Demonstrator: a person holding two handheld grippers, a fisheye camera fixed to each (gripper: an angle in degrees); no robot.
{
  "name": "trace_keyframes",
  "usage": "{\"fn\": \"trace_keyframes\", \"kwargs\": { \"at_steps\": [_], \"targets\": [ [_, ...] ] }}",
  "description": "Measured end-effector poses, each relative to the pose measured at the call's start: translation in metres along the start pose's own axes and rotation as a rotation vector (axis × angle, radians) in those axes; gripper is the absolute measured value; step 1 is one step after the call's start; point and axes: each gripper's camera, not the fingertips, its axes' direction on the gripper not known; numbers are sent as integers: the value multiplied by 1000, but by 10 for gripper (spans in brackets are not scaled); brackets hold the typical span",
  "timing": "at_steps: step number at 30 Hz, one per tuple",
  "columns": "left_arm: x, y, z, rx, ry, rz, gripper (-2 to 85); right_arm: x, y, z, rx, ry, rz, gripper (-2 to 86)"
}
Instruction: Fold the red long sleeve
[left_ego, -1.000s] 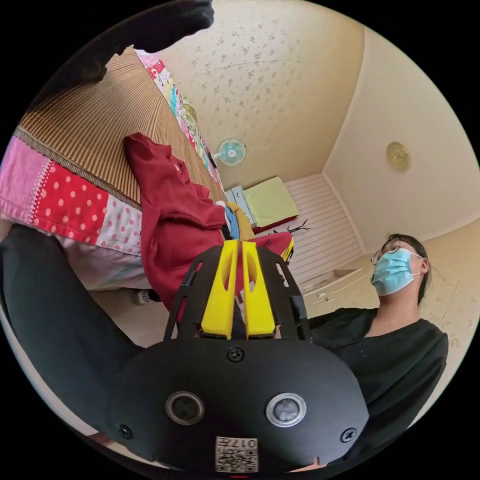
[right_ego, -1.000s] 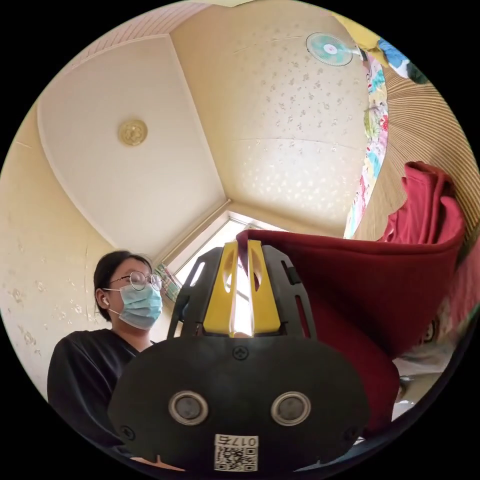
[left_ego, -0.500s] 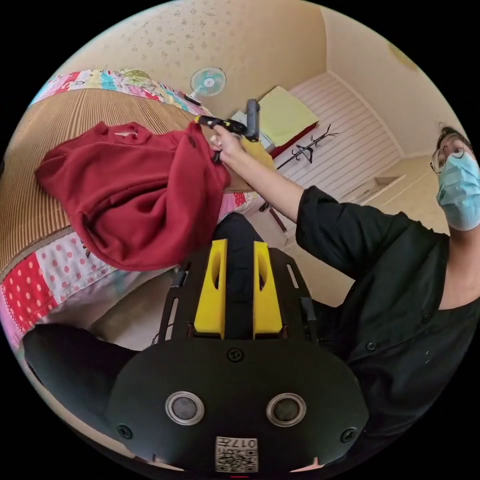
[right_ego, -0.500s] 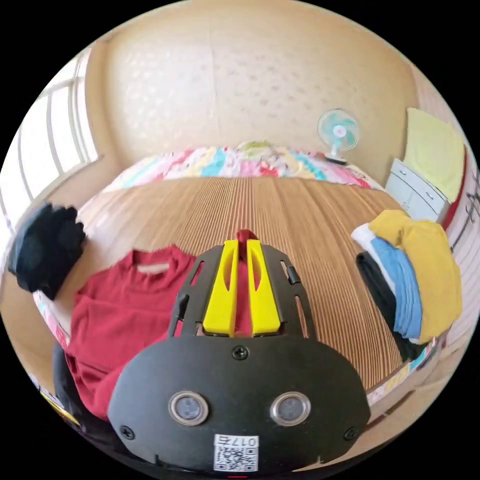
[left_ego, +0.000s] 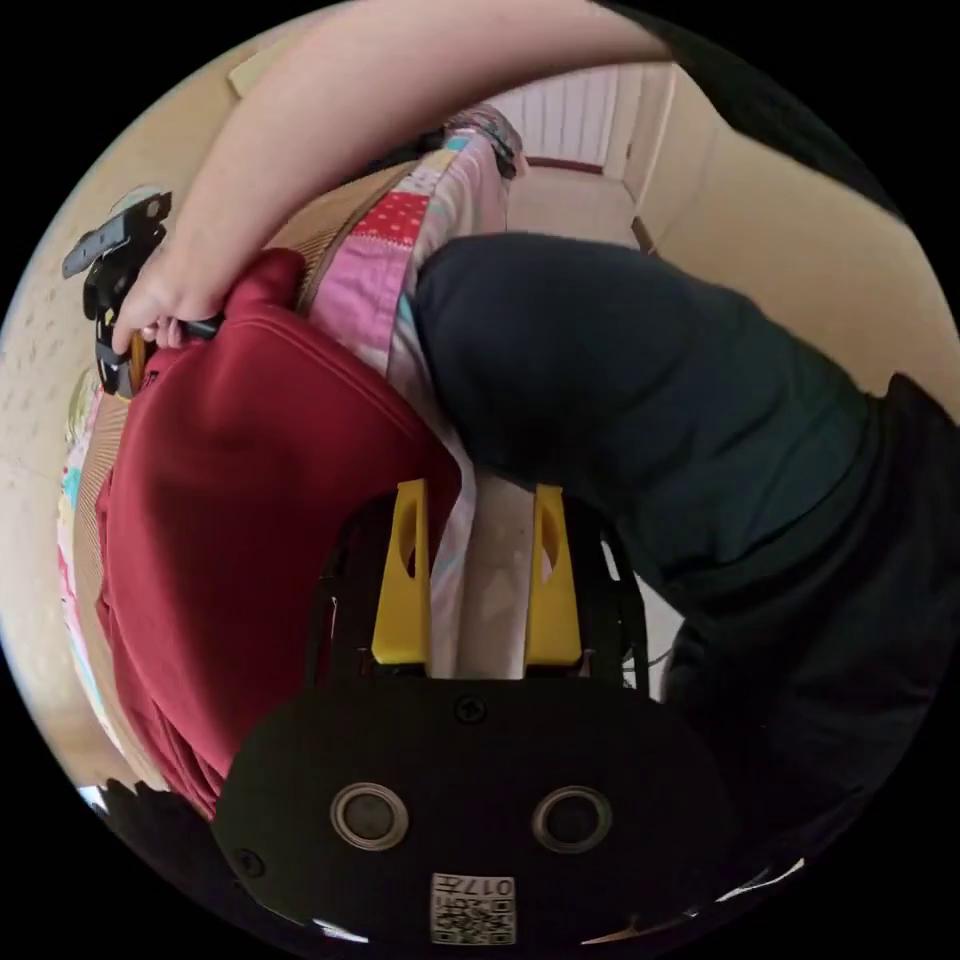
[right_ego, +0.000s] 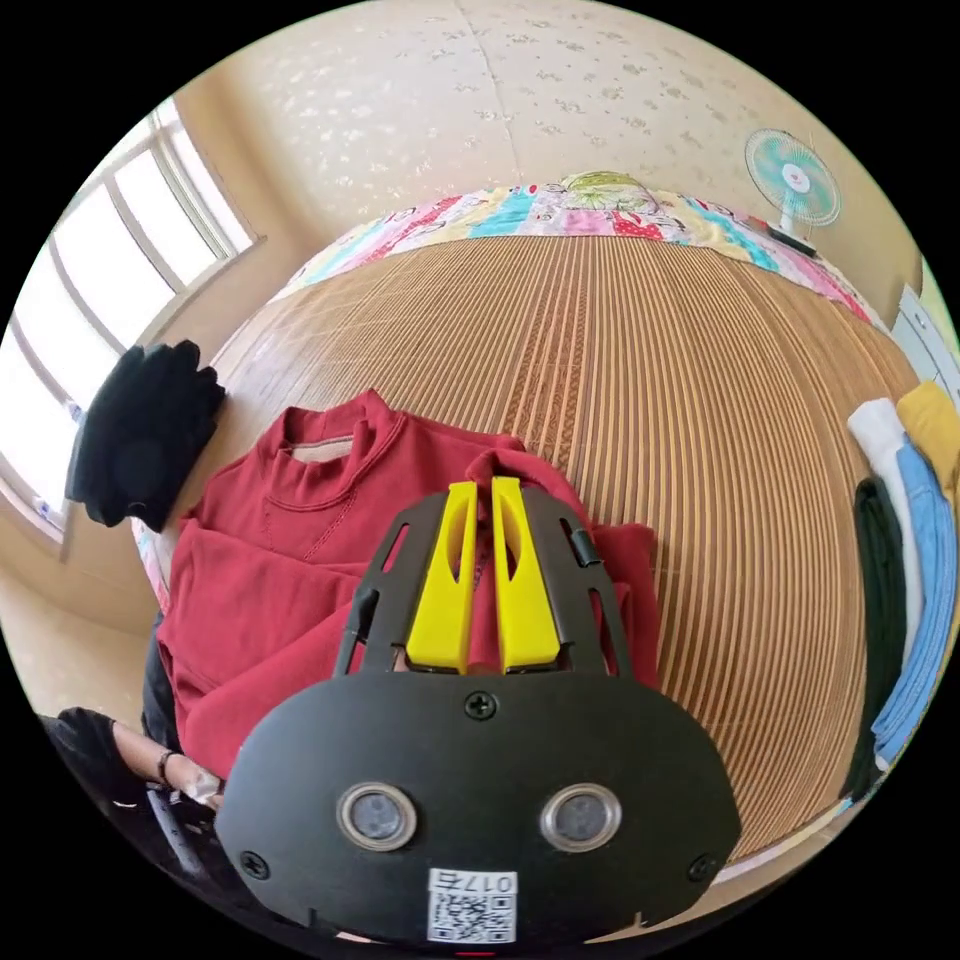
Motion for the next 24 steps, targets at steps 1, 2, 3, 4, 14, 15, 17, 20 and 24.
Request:
{"fn": "trace_keyframes", "kwargs": {
  "at_steps": [1,2,3,4,14,15,17,20,24],
  "targets": [
    [12,0,11,-22,-45,32,142,15,1,-2,15,-78,37,36],
    [38,5,30,-50,-156,101,140,23,3,-2,22,-113,53,36],
    [65,12,45,-58,-276,173,137,35,5,-2,37,-172,81,36],
    [78,15,52,-57,-339,204,135,44,7,-1,51,-213,98,36],
    [184,56,164,-63,-834,521,166,79,19,-1,79,-332,137,35],
    [188,62,171,-55,-879,537,151,82,21,-1,79,-335,138,35],
    [188,68,174,-30,-940,538,110,87,24,-3,81,-342,142,35],
    [172,67,147,42,-932,450,37,97,31,-6,87,-366,152,35],
    [140,60,83,88,-732,235,17,114,41,-12,96,-409,177,36]
  ]
}}
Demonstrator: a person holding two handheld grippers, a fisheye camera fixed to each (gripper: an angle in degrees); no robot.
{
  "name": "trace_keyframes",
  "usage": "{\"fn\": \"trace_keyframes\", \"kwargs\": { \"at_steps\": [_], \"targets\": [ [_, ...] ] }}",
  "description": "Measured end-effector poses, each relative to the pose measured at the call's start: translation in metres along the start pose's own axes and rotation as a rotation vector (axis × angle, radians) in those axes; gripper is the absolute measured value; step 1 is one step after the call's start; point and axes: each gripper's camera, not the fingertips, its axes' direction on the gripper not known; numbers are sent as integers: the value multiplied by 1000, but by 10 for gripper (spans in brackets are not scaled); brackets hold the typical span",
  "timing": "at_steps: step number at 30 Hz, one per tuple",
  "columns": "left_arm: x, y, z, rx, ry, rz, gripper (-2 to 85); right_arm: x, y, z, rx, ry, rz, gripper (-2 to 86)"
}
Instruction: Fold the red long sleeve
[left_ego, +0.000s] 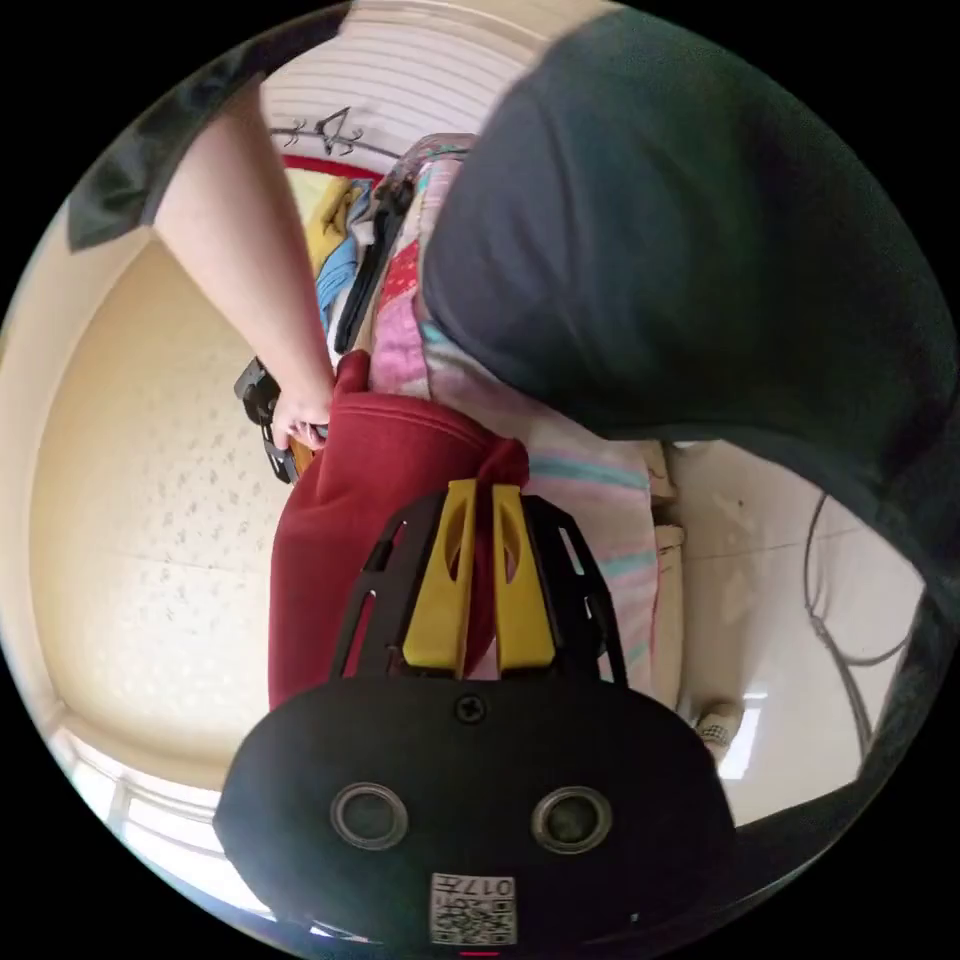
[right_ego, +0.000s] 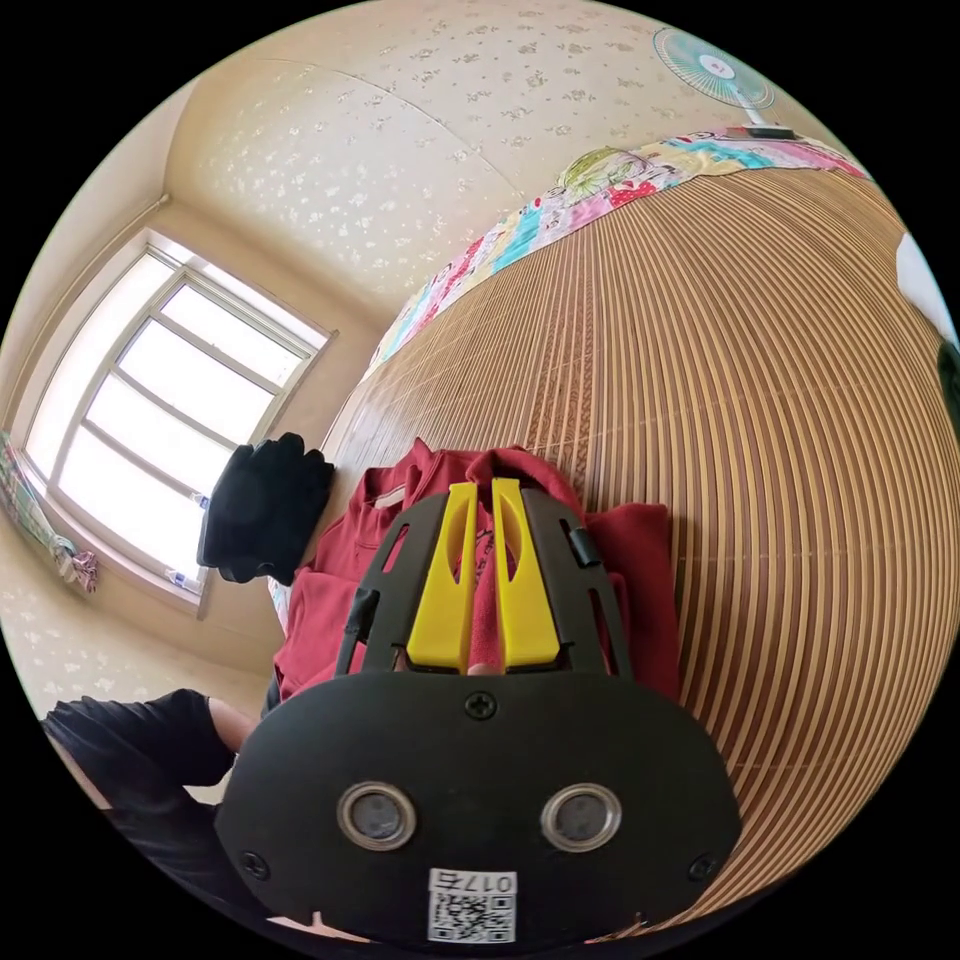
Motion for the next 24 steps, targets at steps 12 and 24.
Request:
{"fn": "trace_keyframes", "kwargs": {
  "at_steps": [12,24],
  "targets": [
    [-303,159,-180,208,350,-905,18,-7,21,-67,3,-57,28,35],
    [-468,440,-302,671,670,-1227,14,-99,246,-354,414,-764,-433,31]
  ]
}}
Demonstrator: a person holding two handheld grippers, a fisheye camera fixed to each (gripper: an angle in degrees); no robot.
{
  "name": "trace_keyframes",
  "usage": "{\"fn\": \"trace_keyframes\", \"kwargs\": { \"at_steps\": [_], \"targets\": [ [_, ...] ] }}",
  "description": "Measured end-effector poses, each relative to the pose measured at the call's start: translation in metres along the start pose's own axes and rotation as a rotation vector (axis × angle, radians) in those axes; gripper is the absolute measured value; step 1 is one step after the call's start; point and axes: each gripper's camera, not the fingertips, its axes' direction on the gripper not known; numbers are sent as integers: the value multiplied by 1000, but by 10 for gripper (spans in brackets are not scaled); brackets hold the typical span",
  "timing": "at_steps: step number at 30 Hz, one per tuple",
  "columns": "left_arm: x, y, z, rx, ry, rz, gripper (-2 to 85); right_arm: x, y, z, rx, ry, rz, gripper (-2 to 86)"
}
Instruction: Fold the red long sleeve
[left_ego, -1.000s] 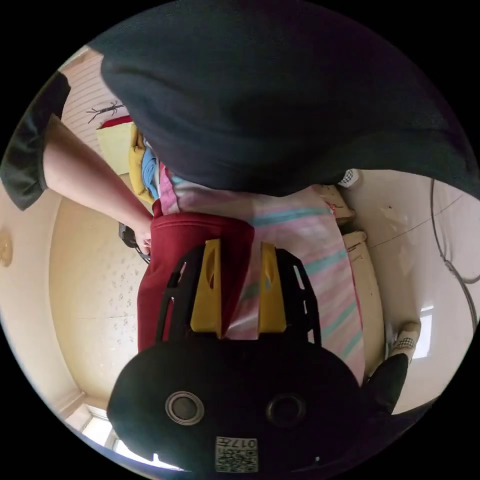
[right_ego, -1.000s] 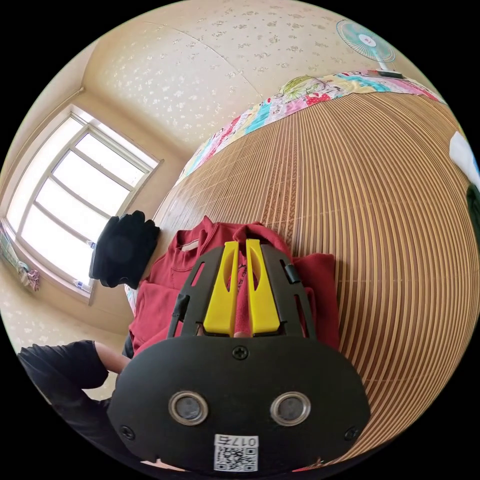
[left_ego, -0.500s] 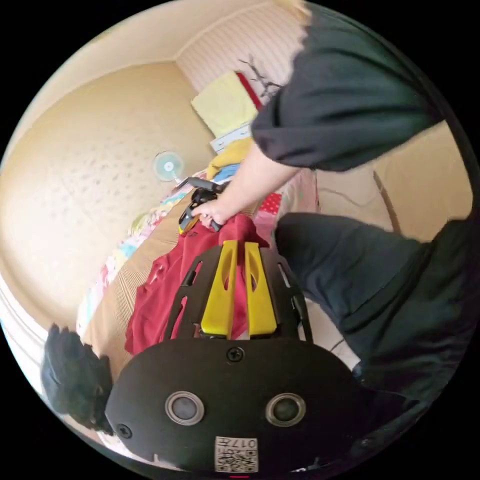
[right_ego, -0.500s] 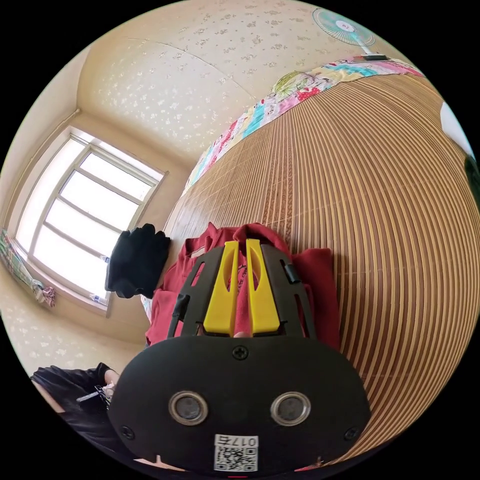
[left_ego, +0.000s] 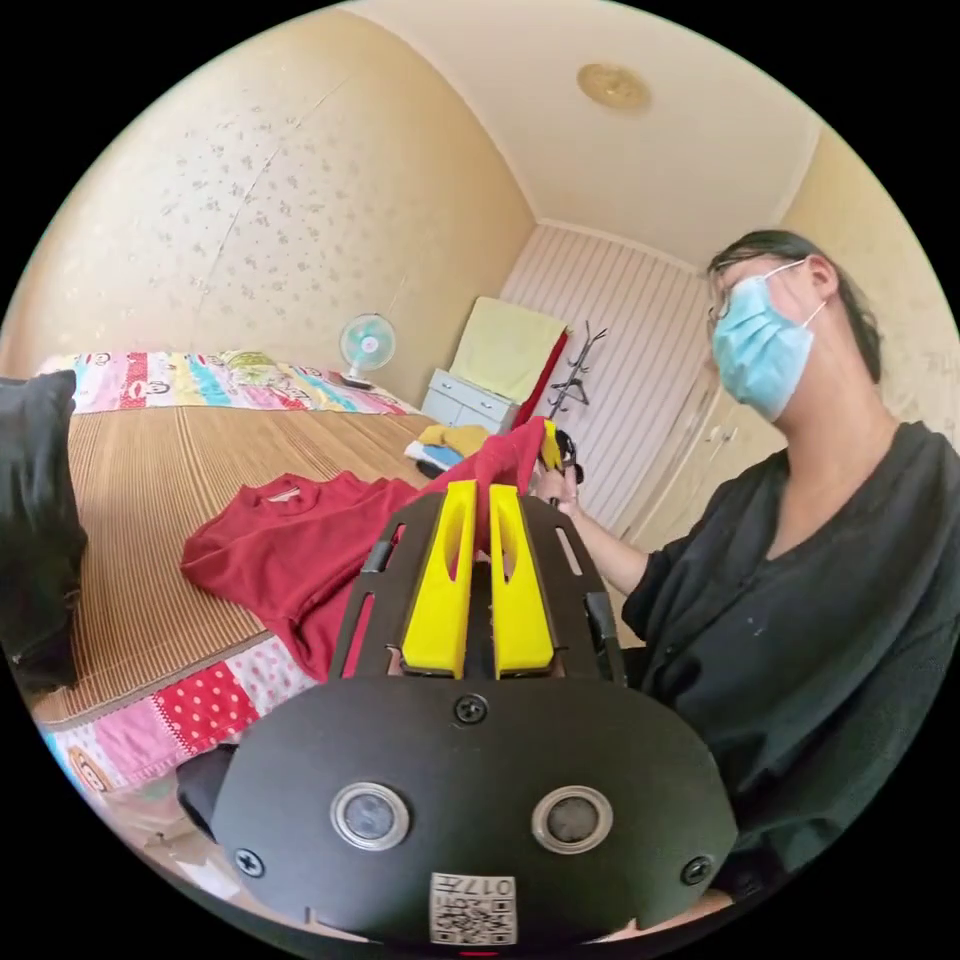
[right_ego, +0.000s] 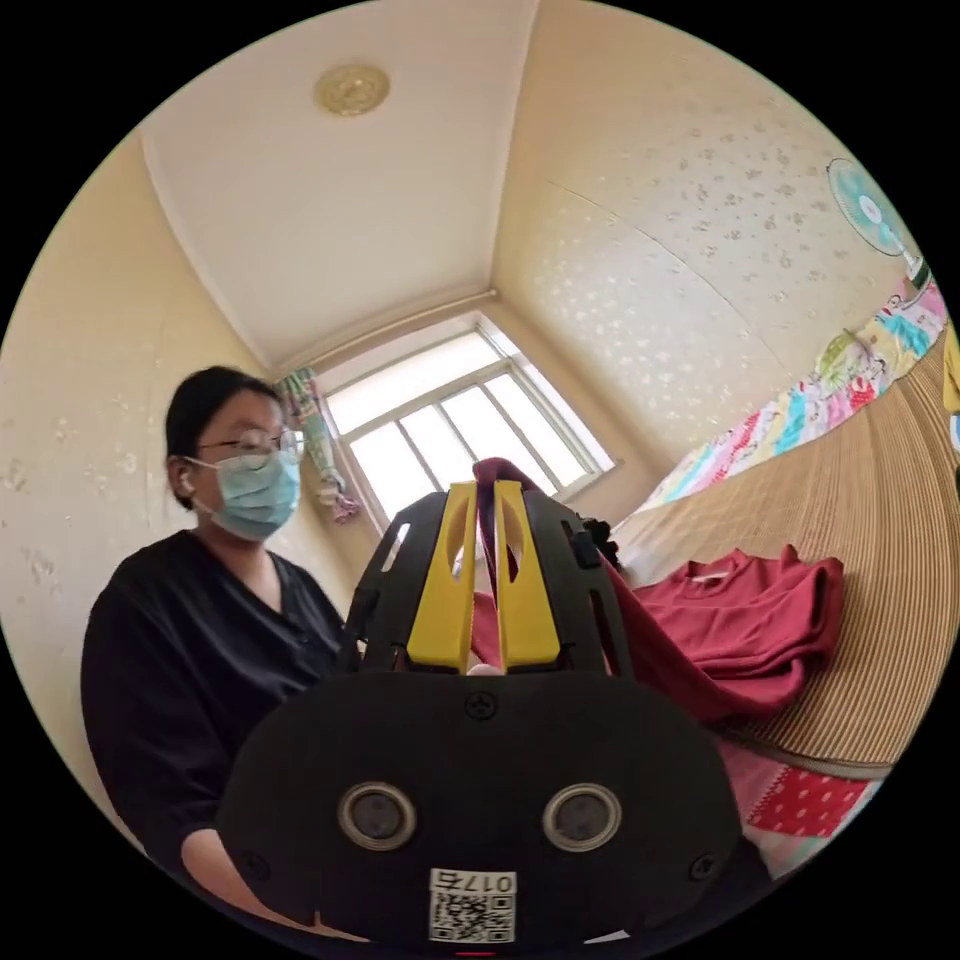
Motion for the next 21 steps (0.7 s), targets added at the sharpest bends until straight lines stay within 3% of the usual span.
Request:
{"fn": "trace_keyframes", "kwargs": {
  "at_steps": [3,6,11,16,21],
  "targets": [
    [-20,-10,-44,28,188,27,14,-42,39,-43,116,-97,3,30],
    [-54,-8,-62,40,351,2,13,-62,81,-75,213,-30,89,30],
    [-140,-3,-57,142,163,-315,8,-48,109,-75,249,265,256,30],
    [-235,-57,-18,171,141,-400,8,33,24,0,65,582,257,32],
    [-366,-131,34,220,4,-561,14,133,-56,97,-71,727,257,38]
  ]
}}
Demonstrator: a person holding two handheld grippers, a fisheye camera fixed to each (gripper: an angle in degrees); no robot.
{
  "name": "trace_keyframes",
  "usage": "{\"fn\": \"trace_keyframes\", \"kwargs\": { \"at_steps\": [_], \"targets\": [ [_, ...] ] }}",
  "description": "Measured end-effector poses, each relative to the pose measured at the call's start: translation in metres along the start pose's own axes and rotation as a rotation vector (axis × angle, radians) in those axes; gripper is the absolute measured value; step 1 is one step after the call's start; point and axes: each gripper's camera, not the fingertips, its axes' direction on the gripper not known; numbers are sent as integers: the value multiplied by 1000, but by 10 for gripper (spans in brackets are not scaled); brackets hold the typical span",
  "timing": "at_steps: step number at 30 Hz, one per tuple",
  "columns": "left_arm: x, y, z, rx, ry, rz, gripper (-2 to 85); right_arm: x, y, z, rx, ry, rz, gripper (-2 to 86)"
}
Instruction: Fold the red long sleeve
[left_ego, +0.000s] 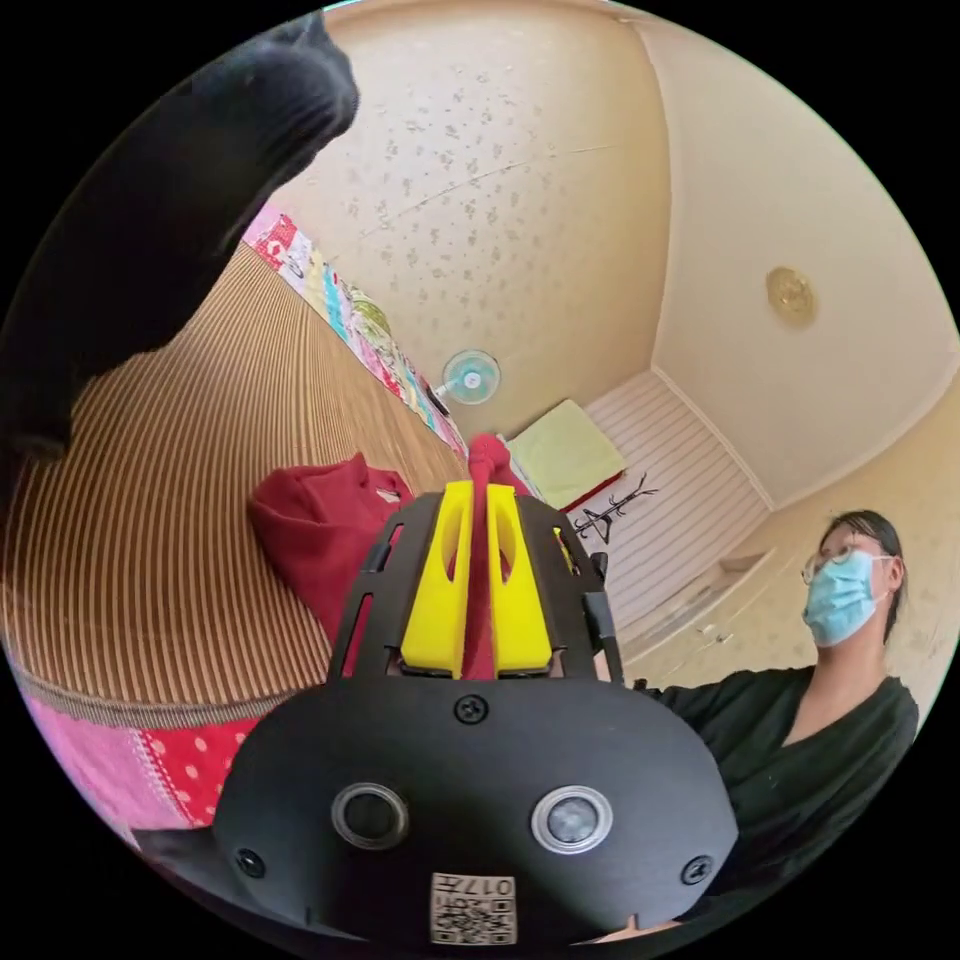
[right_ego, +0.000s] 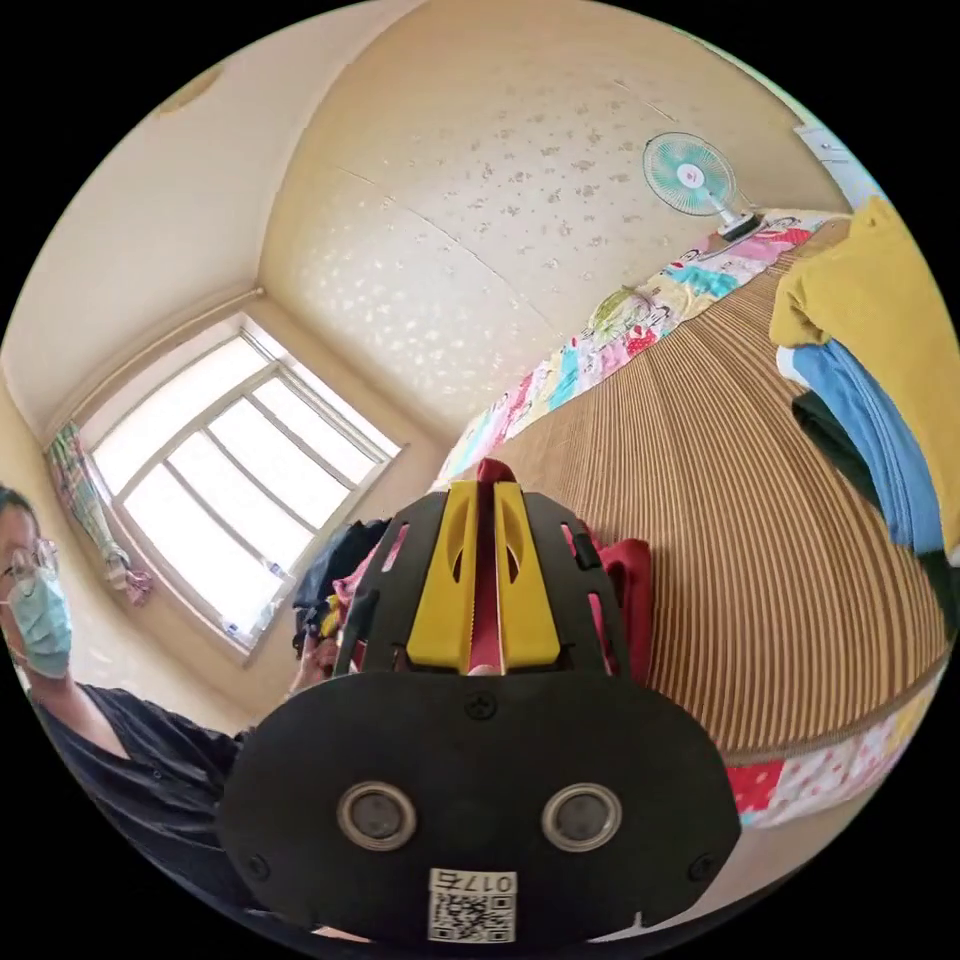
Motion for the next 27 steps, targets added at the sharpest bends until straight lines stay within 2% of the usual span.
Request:
{"fn": "trace_keyframes", "kwargs": {
  "at_steps": [3,6,9,12,14,16,19,21,22,24,27],
  "targets": [
    [-39,-46,51,-2,-128,-72,24,6,-30,94,-143,270,-43,49],
    [-48,-69,86,-28,-323,-36,41,23,-30,161,-252,319,14,88],
    [-47,-69,107,-69,-507,-43,79,9,-19,166,-159,377,46,104],
    [-27,-59,124,-81,-564,13,117,-31,-1,161,-81,435,-55,104],
    [-12,-57,139,-70,-603,51,132,-53,12,172,-89,512,-143,103],
    [-1,-63,158,-64,-652,76,138,-65,23,207,-188,636,-206,103],
    [-9,-78,205,-150,-782,33,99,-57,36,264,-402,763,-213,96],
    [-16,-83,229,-196,-813,21,44,-59,42,276,-404,781,-229,76],
    [-12,-83,229,-173,-806,32,42,-66,43,276,-371,794,-236,59],
    [21,-79,213,-14,-700,155,35,-74,48,270,-302,768,-251,44],
    [33,-80,213,73,-781,184,33,-76,57,269,-227,778,-230,34]
  ]
}}
